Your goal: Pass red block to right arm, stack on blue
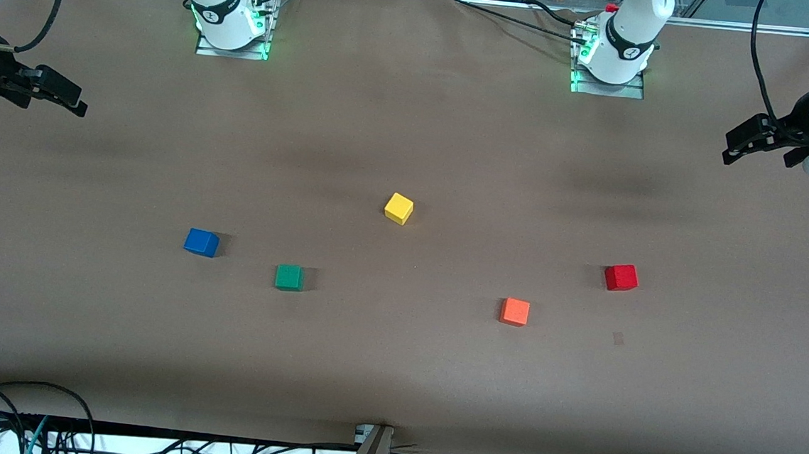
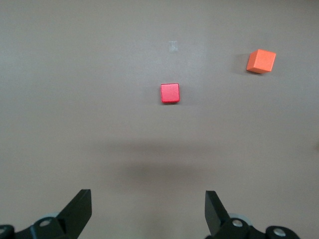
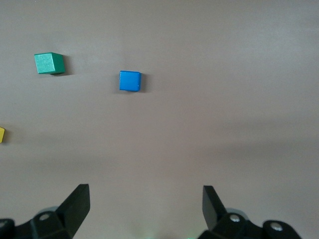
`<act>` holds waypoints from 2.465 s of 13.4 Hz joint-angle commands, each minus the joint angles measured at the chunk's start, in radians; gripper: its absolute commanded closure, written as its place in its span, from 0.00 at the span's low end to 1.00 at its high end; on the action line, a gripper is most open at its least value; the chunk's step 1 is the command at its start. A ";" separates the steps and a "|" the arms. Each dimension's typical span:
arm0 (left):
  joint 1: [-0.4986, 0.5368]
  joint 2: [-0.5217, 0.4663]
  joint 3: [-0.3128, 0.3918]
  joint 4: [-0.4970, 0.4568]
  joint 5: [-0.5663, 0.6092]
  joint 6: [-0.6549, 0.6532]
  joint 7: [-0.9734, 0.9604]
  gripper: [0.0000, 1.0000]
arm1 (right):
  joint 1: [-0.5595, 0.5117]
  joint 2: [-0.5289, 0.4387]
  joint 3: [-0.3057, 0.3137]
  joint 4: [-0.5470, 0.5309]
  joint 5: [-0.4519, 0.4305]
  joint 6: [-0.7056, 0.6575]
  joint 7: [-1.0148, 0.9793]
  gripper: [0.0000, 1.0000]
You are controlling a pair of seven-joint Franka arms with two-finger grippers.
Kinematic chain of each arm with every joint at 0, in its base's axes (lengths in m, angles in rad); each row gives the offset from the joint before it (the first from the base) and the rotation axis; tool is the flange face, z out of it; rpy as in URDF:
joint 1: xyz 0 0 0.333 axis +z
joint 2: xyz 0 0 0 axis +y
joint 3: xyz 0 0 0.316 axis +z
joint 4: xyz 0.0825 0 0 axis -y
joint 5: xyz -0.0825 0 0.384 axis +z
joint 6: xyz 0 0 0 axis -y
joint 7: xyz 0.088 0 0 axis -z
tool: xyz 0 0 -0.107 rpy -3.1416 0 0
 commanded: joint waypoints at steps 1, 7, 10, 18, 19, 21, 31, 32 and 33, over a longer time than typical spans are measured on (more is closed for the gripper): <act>0.001 -0.024 -0.026 -0.028 0.008 0.037 0.030 0.00 | 0.001 0.006 -0.002 0.018 0.013 -0.018 0.002 0.00; 0.004 0.001 -0.029 0.017 0.011 0.016 0.028 0.00 | 0.003 0.006 0.001 0.024 0.013 -0.018 0.010 0.00; 0.002 0.005 -0.032 0.021 0.014 0.021 0.025 0.00 | 0.003 0.008 0.003 0.025 0.013 -0.017 0.010 0.00; 0.001 0.007 -0.035 0.022 0.016 0.006 0.028 0.00 | 0.003 0.008 0.003 0.025 0.014 -0.018 0.010 0.00; -0.001 0.007 -0.037 0.022 0.016 0.006 0.025 0.00 | 0.003 0.008 0.001 0.025 0.014 -0.018 0.012 0.00; -0.002 0.007 -0.037 0.024 0.016 -0.031 0.017 0.00 | 0.003 0.008 0.003 0.025 0.013 -0.018 0.010 0.00; -0.012 0.018 -0.068 0.021 0.036 -0.060 0.017 0.00 | 0.003 0.008 0.001 0.025 0.014 -0.018 0.010 0.00; -0.013 0.022 -0.077 0.022 0.056 -0.060 0.017 0.00 | 0.003 0.008 0.001 0.025 0.014 -0.017 0.010 0.00; -0.010 0.021 -0.091 0.022 0.062 -0.060 0.014 0.00 | 0.003 0.008 0.003 0.025 0.014 -0.017 0.010 0.00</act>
